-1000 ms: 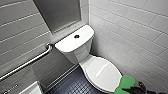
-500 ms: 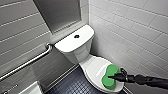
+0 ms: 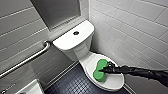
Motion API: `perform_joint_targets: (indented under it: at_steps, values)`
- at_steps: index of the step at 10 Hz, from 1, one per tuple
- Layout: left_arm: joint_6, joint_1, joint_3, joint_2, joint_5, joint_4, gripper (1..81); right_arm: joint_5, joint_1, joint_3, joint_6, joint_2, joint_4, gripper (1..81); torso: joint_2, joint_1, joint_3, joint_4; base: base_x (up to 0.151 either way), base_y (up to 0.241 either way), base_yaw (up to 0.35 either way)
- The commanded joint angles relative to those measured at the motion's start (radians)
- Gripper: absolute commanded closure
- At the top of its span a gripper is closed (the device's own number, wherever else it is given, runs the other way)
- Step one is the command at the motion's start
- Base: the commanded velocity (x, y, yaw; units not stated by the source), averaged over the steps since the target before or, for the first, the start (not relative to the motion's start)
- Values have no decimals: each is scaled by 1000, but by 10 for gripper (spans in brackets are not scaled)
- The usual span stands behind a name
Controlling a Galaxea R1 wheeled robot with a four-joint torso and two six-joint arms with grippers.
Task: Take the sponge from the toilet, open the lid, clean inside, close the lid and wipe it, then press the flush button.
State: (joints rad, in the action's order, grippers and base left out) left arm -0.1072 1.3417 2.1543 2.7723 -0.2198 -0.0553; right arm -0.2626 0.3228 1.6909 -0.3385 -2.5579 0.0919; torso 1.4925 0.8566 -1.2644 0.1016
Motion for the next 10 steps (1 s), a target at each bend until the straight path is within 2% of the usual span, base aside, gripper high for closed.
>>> perform_joint_targets:
  at_steps: [1,4,6,8,10]
  values:
    - [-5,21,-14,-11,-98,14,10,-64,-110,112,-2,-142,-14,811,0,0,1,0,0,0,0]
    - [-5,23,-14,-16,-98,14,10,-64,-80,289,3,-303,-40,811,0,0,0,0,0,0,0]
    - [-6,29,-14,-20,-96,15,10,-52,-11,347,10,-343,-57,811,0,0,0,0,0,0,0]
    - [-6,31,-14,-19,-95,14,10,-44,54,391,12,-342,-74,811,0,0,0,0,0,0,0]
    - [-6,31,-14,-17,-93,11,10,-41,92,334,10,-269,-74,811,0,0,0,0,0,0,0]
